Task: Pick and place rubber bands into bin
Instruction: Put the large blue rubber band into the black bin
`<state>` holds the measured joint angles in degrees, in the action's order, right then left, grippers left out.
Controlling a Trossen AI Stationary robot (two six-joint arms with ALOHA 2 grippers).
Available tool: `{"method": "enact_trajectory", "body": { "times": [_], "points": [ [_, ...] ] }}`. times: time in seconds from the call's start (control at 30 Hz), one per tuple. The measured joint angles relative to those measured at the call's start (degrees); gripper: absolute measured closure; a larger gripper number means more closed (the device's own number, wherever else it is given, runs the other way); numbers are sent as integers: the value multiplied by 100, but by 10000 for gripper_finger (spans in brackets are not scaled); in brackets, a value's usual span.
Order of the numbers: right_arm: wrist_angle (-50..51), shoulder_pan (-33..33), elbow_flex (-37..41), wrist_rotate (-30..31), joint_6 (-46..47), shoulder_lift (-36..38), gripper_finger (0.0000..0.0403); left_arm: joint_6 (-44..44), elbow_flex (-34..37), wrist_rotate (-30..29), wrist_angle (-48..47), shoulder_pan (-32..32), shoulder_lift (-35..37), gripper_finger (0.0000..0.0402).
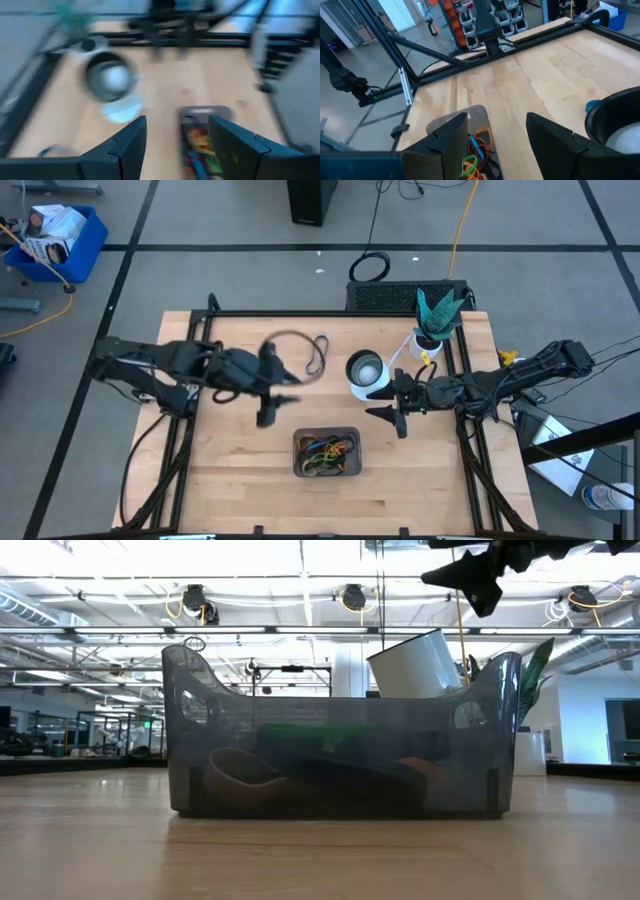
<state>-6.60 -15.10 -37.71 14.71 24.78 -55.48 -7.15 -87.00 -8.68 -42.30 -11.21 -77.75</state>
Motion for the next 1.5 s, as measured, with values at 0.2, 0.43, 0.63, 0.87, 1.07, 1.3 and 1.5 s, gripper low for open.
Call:
{"method": "enact_trajectory", "body": {
  "times": [0.2, 0.43, 0.63, 0.87, 1.07, 1.3, 1.5],
  "points": [
    [-230, 5, 0, 8, 6, 0, 206, -717, 5, -650, -647, 644, 53, 183],
    [-493, 5, 0, 16, 8, 0, 206, -802, 7, -461, -1019, 1673, -344, 183],
    [-652, 5, 0, 18, 10, 0, 206, -804, 4, -447, -1003, 2377, -940, 183],
    [-691, 5, 0, 24, 302, 0, 206, -947, 4, -320, -920, 2872, -1950, 183],
    [-694, 5, 0, 40, 647, 0, 206, -984, 4, 41, -507, 3006, -2809, 183],
    [-690, 5, 0, 45, 902, 0, 206, -953, 4, 236, -64, 3014, -3496, 183],
    [-694, 5, 0, 72, 907, -2, 206, -980, 2, 602, 70, 3014, -3868, 183]
  ]
}}
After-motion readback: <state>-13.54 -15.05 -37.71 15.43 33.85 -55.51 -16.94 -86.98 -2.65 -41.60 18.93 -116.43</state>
